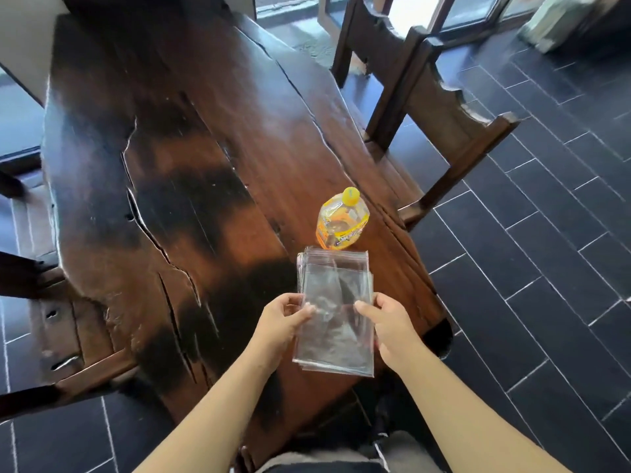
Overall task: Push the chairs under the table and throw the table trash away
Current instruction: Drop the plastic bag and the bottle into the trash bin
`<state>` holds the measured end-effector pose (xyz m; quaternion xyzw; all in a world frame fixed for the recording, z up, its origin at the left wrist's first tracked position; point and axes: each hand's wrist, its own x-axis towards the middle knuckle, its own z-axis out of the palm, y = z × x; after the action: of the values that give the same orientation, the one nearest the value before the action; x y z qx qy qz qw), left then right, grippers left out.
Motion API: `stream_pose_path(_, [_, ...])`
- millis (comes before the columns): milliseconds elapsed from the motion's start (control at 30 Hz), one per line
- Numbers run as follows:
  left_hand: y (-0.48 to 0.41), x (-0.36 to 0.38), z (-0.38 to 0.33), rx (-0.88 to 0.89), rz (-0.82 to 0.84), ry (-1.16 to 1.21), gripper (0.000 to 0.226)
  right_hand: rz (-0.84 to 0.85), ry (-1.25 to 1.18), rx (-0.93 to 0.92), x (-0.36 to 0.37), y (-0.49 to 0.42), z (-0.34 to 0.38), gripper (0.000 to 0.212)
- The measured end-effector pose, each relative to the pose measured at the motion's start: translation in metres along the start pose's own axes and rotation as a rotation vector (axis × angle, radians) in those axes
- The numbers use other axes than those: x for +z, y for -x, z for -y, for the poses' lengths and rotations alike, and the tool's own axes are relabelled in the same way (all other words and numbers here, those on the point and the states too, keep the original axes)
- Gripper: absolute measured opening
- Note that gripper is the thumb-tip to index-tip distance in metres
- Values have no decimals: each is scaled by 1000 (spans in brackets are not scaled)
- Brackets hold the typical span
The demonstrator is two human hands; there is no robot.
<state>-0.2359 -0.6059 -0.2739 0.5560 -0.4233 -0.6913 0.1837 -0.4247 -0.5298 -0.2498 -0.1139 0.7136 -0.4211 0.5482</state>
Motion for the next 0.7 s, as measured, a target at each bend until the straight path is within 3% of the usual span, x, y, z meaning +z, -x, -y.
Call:
stream_pose_path(233, [7, 88, -16, -5, 34, 59, 26, -1, -135, -41, -83, 10, 12, 10])
stream_pose_path(700, [25, 337, -16, 113, -90, -44, 25, 21, -53, -24, -336, -7, 14, 11])
